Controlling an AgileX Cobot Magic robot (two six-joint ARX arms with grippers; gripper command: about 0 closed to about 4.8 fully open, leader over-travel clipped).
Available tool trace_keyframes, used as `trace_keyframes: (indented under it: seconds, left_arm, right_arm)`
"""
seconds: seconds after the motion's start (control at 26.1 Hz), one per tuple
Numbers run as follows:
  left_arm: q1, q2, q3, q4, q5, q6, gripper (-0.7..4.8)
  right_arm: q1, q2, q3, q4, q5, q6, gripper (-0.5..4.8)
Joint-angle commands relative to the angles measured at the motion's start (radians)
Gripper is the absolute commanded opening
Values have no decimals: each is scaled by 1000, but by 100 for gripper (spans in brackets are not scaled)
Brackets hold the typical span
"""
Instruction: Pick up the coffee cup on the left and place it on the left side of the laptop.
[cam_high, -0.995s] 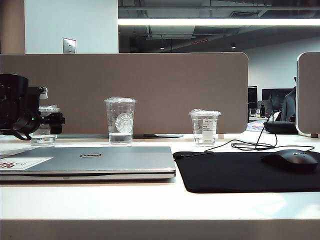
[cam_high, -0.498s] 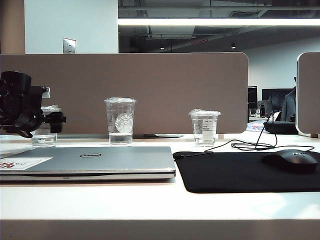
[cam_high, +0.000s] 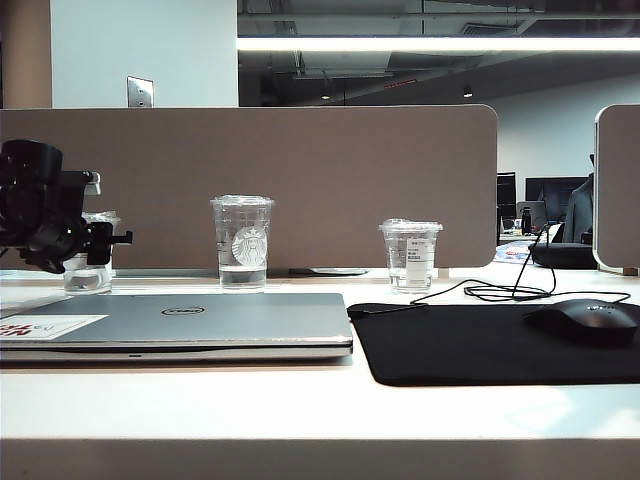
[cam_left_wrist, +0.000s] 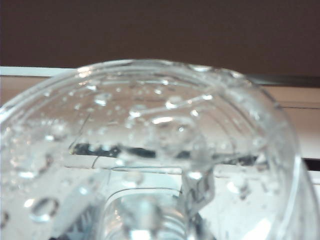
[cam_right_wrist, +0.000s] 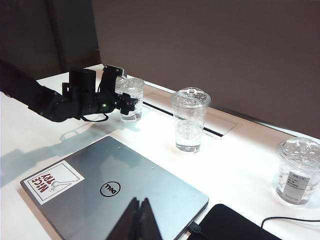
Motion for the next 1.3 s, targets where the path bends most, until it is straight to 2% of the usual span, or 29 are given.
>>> trace_keyframes:
  seconds: [0.04,0.23,0.5,0.65,0.84,0.92,1.15,1.3]
  left_arm:
    - [0,-63,6,-37,15,2,203]
    - [0,-151,-2,-213,14,2,202]
    - [2,-317,-198,-196,-65,-2,203]
    - [2,-407,-364,-74,-76,-3,202]
    - [2,-510,-552,65,-76,-45,202]
    - [1,-572,-678,168,-76,-59,202]
    - [1,-627,-844,261,-79,-74,202]
    - [1,-628,-963,412,-79,-88,201]
  right_arm:
    - [2,-3,8,19,-2,-1,-2]
    - [2,-4,8,19,-2,-2,-2]
    - [2,-4,8,19,-27,-2,-2]
    - [2,-4,8,19,-29,-2,-2]
    - [2,-5,8,19,-37,-2,-2]
    - [2,-5,8,14,-47,-2,-2]
    - [2,-5,8,14,-57,-2,-2]
    - [2,-5,8,13,-71,-2,-2]
